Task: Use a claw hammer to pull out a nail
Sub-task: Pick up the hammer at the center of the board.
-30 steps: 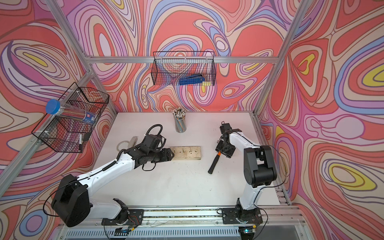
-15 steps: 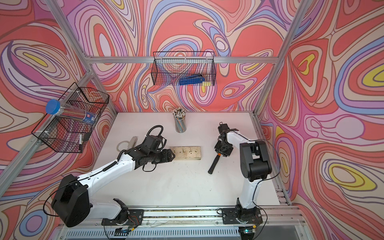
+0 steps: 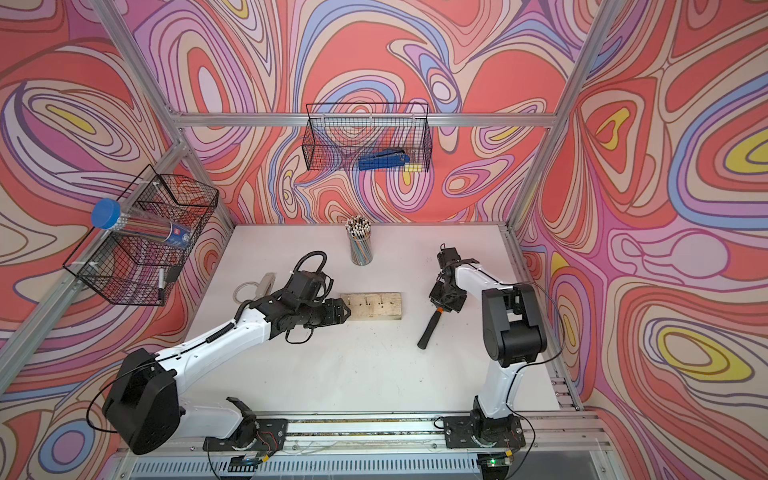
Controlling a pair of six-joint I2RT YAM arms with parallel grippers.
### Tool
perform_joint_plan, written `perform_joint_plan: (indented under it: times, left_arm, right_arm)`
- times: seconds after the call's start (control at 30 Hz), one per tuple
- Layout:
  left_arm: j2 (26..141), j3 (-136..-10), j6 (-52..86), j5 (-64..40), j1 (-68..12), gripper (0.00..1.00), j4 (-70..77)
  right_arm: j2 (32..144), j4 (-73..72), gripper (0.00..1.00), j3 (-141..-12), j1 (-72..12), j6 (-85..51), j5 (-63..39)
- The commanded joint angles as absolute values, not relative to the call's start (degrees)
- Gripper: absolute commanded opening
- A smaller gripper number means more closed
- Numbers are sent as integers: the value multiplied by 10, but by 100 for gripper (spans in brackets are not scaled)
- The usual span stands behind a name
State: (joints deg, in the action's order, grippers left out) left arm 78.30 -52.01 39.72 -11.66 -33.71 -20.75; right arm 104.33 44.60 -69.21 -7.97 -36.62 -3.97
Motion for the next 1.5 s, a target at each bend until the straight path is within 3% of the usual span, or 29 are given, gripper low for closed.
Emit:
perform_joint_plan:
  times: [0.0,0.47,1.47]
  left_arm:
    - [766,-519,410,-105,-340,76,-193]
    - [793,-603,400,-134,-338,79,-212]
    - [922,-748,465,-335,-327,81,-120]
  right_arm:
    - [979,427,0,-691,-83,-335,-56]
    - [868,367,0,-696,-154,-235,-130]
    - [793,278,0,-693,-279,-187,-248]
